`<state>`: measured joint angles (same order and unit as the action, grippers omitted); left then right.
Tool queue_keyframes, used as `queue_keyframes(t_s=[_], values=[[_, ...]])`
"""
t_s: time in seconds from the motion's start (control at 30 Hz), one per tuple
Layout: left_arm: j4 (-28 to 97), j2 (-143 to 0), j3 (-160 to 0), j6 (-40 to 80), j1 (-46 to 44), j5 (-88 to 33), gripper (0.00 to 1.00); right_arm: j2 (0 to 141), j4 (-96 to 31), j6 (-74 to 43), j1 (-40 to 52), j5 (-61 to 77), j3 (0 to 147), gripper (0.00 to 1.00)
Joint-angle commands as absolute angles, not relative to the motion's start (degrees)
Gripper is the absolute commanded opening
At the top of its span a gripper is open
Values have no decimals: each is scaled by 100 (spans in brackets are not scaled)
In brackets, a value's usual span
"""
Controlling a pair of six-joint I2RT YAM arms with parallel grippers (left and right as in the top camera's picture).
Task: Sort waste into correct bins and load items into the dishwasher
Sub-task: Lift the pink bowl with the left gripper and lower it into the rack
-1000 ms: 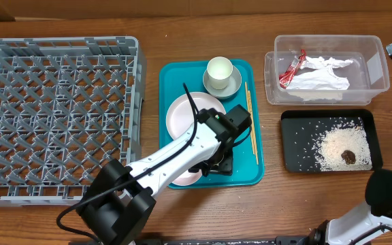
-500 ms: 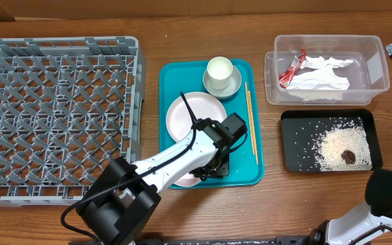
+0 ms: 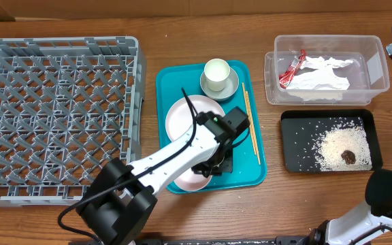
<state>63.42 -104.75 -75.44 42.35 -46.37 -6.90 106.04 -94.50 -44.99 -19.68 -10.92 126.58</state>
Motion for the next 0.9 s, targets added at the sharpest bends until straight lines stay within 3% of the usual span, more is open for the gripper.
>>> queue_keyframes(t_s=[0.0, 0.17, 0.3, 0.43, 0.63, 0.73, 0.87], values=[[6906, -10412, -8591, 3684, -4609, -967, 4, 10562, -9432, -4495, -1962, -1133, 12776, 100], [7701, -10412, -9852, 3050, -4480, -969, 4, 10562, -9432, -4495, -1962, -1131, 12776, 100], [8079, -10412, -11021, 2287, -3717, -1413, 4, 10562, -9432, -4495, -1962, -1133, 12776, 100], [7811, -10412, -11684, 1505, -2038, -2340, 4, 10562, -9432, -4495, -1962, -1133, 12776, 100], [6377, -10573, -11653, 1264, 362, -4219, 4, 10562, -9432, -4495, -1962, -1131, 12776, 100], [5653, -10844, -11640, 1286, 1186, -5035, 4, 10562, -9432, -4495, -1962, -1133, 12776, 100], [5487, -11246, -11640, 1310, 1804, -5260, 4, 10562, -9432, -4495, -1962, -1133, 12776, 100]])
